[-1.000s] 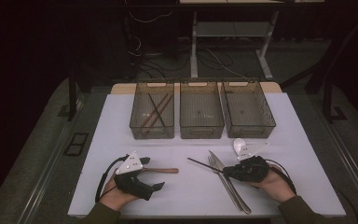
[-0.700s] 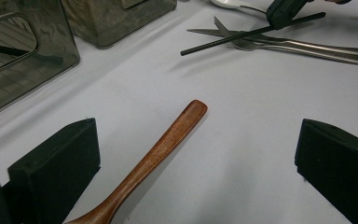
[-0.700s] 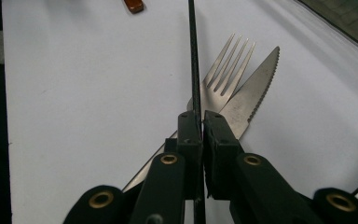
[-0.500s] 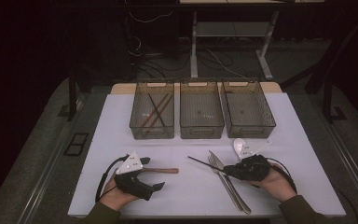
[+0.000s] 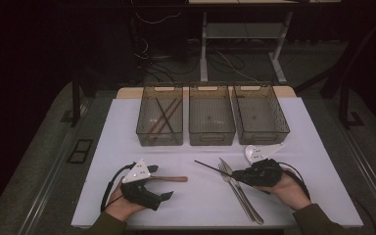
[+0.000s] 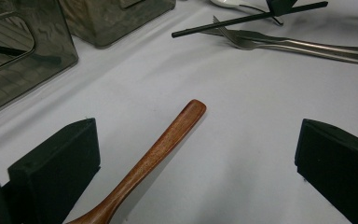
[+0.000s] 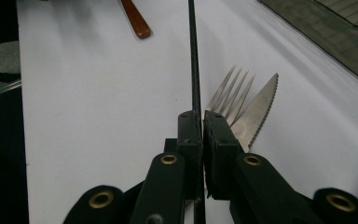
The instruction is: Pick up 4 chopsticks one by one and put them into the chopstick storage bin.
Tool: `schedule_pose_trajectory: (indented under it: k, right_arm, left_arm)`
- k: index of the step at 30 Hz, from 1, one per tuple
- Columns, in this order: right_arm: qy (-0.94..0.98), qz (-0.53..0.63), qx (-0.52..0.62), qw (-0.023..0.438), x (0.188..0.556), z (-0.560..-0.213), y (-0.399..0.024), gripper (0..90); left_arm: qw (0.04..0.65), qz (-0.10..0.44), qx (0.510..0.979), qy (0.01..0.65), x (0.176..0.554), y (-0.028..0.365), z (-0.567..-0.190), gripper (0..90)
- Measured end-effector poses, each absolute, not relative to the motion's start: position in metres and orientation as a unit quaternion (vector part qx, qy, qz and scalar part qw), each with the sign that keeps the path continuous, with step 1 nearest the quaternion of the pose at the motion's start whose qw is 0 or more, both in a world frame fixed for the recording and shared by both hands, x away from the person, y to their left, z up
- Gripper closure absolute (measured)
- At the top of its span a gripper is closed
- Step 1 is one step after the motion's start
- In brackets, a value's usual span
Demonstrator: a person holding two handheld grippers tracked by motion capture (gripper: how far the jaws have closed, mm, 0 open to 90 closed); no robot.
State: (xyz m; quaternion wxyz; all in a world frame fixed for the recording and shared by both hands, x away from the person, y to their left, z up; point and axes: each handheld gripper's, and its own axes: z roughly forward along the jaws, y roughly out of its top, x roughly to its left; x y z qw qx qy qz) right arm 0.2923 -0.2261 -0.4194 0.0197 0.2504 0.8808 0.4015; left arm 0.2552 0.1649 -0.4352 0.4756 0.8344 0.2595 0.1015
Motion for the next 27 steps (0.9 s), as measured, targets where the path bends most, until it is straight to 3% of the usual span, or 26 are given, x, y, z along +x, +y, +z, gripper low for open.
schedule_pose_trajectory:
  k: [27]
  right_arm:
    - [0.871, 0.423, 0.248, 0.027, 0.312, -0.388, -0.199, 85.0]
  left_arm:
    - [0.473, 0.101, 0.836, 0.257, 0.255, 0.164, -0.436, 0.0]
